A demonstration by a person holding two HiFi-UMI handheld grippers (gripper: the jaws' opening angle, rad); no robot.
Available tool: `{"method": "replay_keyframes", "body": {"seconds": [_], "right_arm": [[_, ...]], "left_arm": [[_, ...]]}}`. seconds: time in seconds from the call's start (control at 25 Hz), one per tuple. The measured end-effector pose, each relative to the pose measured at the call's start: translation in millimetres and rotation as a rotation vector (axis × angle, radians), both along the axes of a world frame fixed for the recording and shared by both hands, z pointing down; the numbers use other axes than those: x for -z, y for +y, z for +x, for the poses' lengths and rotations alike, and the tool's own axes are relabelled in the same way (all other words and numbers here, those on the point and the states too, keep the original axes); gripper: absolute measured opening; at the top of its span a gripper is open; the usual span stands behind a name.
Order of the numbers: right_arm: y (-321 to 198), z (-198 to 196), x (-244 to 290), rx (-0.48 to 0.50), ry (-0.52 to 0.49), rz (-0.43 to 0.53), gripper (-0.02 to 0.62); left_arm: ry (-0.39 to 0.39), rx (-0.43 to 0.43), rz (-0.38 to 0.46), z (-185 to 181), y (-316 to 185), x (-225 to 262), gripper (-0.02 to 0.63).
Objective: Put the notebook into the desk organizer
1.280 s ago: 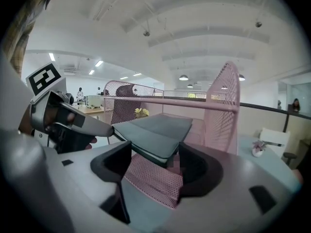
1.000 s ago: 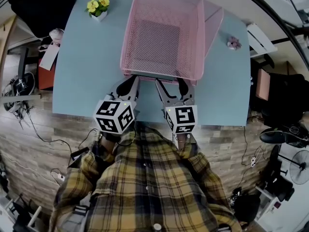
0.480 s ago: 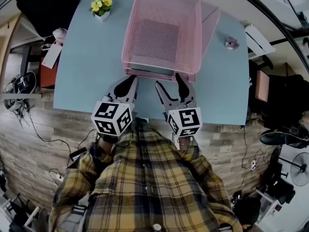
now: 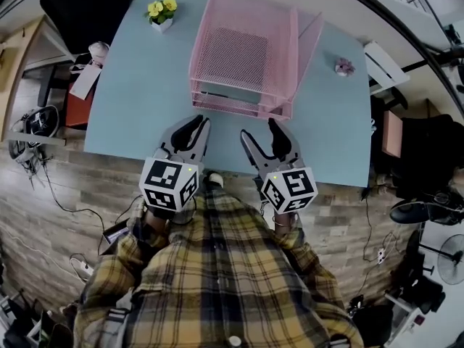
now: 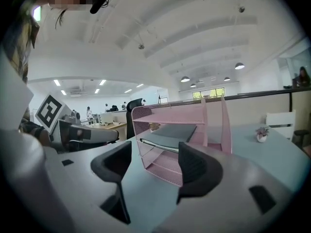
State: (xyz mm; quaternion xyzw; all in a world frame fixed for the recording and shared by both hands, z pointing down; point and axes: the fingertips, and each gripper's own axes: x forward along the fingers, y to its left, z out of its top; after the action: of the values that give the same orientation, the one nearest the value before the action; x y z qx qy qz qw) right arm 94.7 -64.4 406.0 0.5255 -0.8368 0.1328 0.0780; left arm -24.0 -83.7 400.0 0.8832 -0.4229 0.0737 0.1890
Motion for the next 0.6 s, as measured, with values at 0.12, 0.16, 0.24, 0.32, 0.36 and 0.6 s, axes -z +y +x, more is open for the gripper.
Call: {"method": "replay_keyframes", "body": {"seconds": [0.12, 0.16, 0.24, 0.32, 0.36, 0.6], "right_arm": [[13, 2, 4, 0.007, -0.020, 0.003, 0.276], [17, 2, 6, 0.006, -0.027, 0.005, 0.273], [24, 5, 9, -0.001, -0.035, 0.015, 0.230], [31, 7, 13, -0.008, -0.040, 0.024, 0.204], [35, 8, 15, -0.012, -0.042, 0.028, 0.188], [49, 20, 16, -0.044, -0.049, 0.032, 0.103]], "left_arm": [[-0.020, -0.005, 0.020, -2, 11, 3, 0.043], [-0.027, -0.008, 0.027, -3, 15, 4, 0.044], [-0.046, -0.015, 0.041, -4, 22, 6, 0.046], [-0.063, -0.026, 0.050, -5, 29, 7, 0.046], [-0.069, -0.031, 0.051, -5, 32, 8, 0.046], [-0.090, -0.063, 0.037, -4, 46, 1, 0.043]]}}
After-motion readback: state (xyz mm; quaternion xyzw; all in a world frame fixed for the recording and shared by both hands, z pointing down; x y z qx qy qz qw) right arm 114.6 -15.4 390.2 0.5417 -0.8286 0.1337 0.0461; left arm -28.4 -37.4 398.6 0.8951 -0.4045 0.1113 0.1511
